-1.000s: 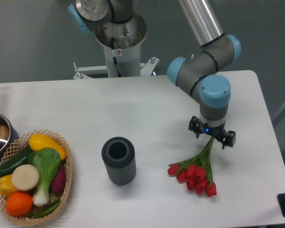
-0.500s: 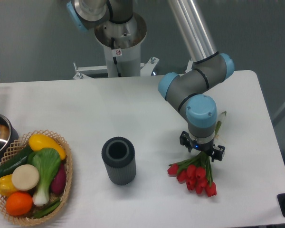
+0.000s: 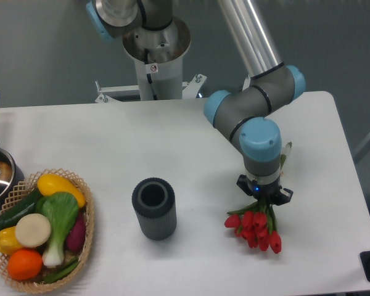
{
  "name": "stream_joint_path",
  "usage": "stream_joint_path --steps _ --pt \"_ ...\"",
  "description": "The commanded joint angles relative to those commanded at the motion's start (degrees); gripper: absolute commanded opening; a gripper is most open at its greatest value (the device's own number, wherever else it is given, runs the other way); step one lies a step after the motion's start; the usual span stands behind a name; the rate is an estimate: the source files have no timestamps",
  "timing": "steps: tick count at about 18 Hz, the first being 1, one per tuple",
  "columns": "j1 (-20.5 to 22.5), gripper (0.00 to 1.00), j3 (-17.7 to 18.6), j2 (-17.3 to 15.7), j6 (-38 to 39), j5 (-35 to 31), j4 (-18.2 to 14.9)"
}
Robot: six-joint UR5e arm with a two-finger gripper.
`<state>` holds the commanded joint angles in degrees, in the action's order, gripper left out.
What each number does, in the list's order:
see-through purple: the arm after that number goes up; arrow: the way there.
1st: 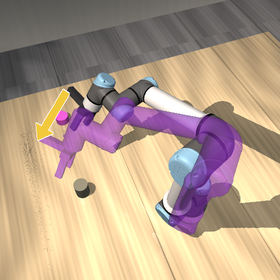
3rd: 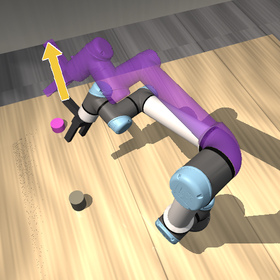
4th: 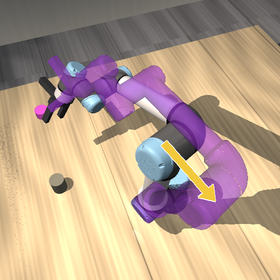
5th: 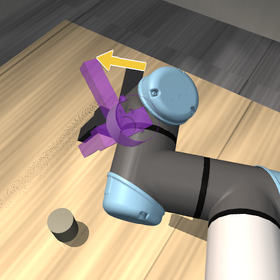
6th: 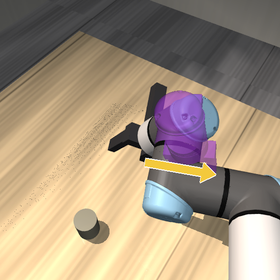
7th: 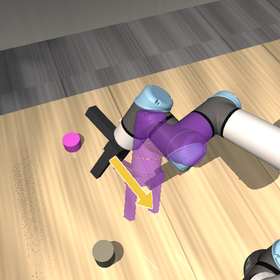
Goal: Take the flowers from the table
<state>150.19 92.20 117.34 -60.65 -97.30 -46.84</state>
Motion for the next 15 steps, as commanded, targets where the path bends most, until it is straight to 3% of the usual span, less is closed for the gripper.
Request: stream_joint_path --steps 4,9,12,15 --pt "1.33 0.00 -5.35 -0.89 0.96 0.27 -8.17" --pt "3.00 0.00 -12.03 -0.10 1.94 2.28 -13.62" --pt "4.40 0.00 -14.94 -0.10 1.41 2.64 -18.54" --pt "6.07 0.00 -17.05 -0.18 1.23 3.08 -21.27"
